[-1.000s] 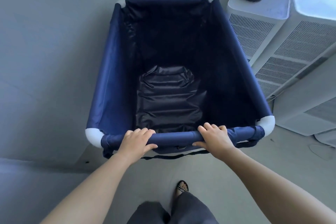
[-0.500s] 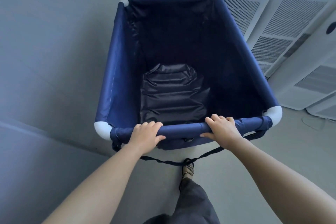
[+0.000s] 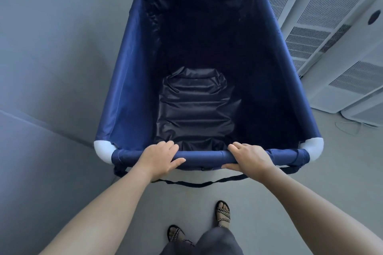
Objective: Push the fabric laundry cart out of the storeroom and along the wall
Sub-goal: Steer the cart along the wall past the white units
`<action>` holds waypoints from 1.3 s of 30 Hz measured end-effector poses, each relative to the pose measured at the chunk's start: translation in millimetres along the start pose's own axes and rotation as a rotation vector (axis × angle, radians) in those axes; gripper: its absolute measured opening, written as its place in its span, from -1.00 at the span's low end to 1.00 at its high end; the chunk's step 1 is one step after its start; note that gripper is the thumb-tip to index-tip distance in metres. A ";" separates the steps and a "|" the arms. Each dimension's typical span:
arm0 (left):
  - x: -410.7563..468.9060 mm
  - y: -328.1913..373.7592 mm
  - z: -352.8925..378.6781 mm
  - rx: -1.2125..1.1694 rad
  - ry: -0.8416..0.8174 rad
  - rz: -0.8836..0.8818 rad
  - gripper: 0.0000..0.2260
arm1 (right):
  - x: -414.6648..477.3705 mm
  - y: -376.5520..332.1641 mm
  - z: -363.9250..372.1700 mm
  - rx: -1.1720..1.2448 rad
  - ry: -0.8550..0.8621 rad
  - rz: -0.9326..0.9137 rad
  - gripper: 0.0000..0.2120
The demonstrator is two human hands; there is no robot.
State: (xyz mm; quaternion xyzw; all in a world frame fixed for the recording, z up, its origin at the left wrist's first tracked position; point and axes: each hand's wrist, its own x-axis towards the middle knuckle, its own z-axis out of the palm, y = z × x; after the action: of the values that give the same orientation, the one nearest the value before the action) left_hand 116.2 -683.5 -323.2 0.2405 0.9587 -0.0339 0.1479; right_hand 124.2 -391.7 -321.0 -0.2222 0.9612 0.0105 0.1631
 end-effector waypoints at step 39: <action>160.4 -81.5 -46.0 -0.107 0.310 -0.183 -0.31 | 199.7 100.4 -63.5 -0.080 0.099 -0.108 -0.46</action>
State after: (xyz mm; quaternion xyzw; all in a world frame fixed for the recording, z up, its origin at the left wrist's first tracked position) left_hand -69.3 -676.7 -327.9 0.1465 0.9883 0.0411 0.0074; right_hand -108.0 -391.7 -329.7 -0.2805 0.9535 0.0291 0.1068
